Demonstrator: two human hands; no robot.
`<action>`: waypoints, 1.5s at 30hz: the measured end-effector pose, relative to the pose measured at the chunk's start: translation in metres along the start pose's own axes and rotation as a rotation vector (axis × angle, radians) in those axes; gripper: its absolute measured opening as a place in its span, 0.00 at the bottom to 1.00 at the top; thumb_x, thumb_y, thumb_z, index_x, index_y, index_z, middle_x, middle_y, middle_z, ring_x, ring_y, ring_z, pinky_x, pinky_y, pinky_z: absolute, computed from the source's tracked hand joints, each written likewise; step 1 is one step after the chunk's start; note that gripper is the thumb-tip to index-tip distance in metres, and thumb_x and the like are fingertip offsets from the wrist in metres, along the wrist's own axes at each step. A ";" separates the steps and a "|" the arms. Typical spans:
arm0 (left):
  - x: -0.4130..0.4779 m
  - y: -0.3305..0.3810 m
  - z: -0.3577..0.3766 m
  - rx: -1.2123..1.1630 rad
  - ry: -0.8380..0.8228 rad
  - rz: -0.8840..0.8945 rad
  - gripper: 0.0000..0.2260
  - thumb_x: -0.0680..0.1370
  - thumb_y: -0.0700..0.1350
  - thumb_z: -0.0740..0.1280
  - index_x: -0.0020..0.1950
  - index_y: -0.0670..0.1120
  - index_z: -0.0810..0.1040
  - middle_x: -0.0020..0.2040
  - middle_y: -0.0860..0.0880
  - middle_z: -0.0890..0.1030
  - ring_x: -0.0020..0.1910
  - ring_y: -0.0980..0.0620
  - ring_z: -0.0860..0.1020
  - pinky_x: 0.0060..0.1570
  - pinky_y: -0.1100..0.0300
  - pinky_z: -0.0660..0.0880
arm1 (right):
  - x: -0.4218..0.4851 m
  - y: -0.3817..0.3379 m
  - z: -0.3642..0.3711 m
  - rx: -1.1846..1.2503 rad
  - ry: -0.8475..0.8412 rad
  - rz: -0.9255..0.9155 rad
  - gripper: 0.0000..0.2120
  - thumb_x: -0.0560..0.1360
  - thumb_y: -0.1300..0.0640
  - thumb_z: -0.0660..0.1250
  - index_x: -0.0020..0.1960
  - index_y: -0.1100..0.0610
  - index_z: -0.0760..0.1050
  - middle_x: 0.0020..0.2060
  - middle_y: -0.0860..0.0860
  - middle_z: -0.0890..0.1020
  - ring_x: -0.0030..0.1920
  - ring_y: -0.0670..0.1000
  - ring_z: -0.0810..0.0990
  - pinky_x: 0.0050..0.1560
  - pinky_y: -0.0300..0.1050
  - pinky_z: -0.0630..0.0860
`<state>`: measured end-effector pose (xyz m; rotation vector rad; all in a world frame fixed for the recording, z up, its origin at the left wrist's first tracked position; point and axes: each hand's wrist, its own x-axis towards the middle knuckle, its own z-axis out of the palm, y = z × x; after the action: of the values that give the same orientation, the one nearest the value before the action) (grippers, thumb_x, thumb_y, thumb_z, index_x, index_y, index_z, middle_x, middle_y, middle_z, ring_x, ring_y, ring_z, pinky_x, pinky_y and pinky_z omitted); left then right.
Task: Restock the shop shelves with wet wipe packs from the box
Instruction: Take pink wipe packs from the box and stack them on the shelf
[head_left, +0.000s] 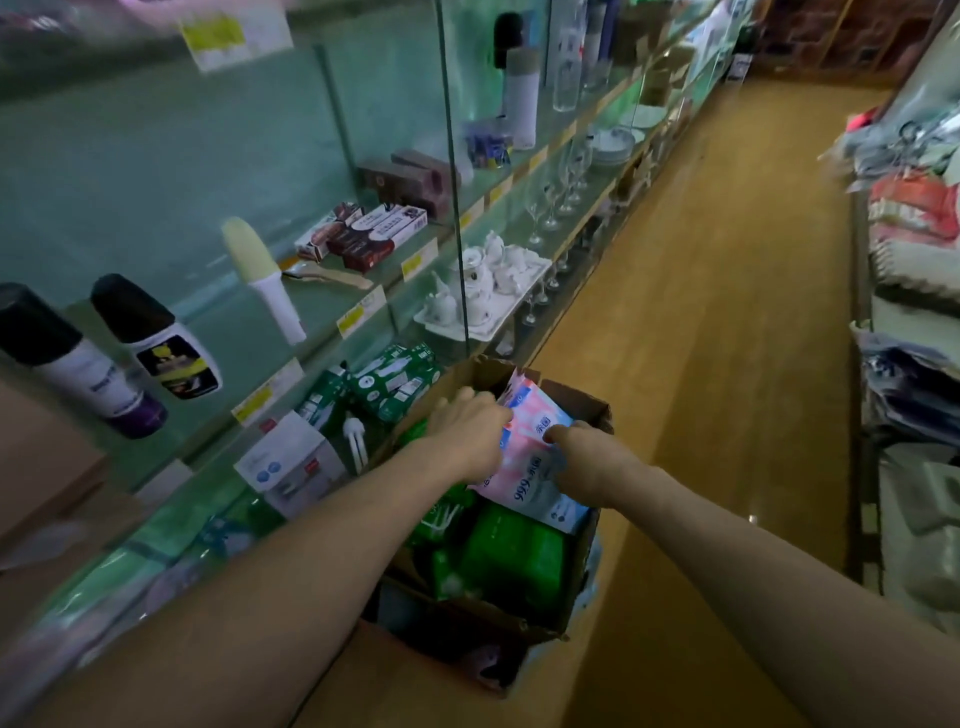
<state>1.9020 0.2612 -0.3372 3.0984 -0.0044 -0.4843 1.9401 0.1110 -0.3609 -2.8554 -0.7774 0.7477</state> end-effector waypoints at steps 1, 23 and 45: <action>0.003 0.003 0.002 0.027 0.005 0.028 0.18 0.78 0.44 0.64 0.68 0.49 0.71 0.66 0.46 0.71 0.66 0.44 0.66 0.62 0.49 0.65 | 0.003 0.002 0.006 0.008 0.006 0.004 0.20 0.79 0.59 0.58 0.70 0.57 0.64 0.64 0.58 0.68 0.60 0.59 0.74 0.56 0.49 0.72; 0.022 0.011 0.027 0.077 -0.098 0.081 0.23 0.73 0.56 0.70 0.64 0.52 0.68 0.61 0.47 0.76 0.60 0.45 0.74 0.60 0.49 0.65 | 0.009 0.017 0.026 0.028 0.014 -0.012 0.28 0.70 0.45 0.71 0.64 0.53 0.63 0.60 0.51 0.73 0.59 0.54 0.74 0.56 0.48 0.69; -0.006 -0.008 -0.042 -1.973 -0.176 -0.279 0.11 0.74 0.47 0.69 0.53 0.44 0.79 0.49 0.42 0.83 0.50 0.43 0.80 0.51 0.46 0.77 | -0.032 0.006 -0.070 1.176 0.002 0.055 0.25 0.73 0.47 0.70 0.64 0.60 0.72 0.49 0.55 0.83 0.41 0.51 0.82 0.33 0.39 0.77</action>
<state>1.9091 0.2694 -0.2957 1.1140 0.5214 -0.3383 1.9527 0.0926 -0.2867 -1.7984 -0.1217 0.8164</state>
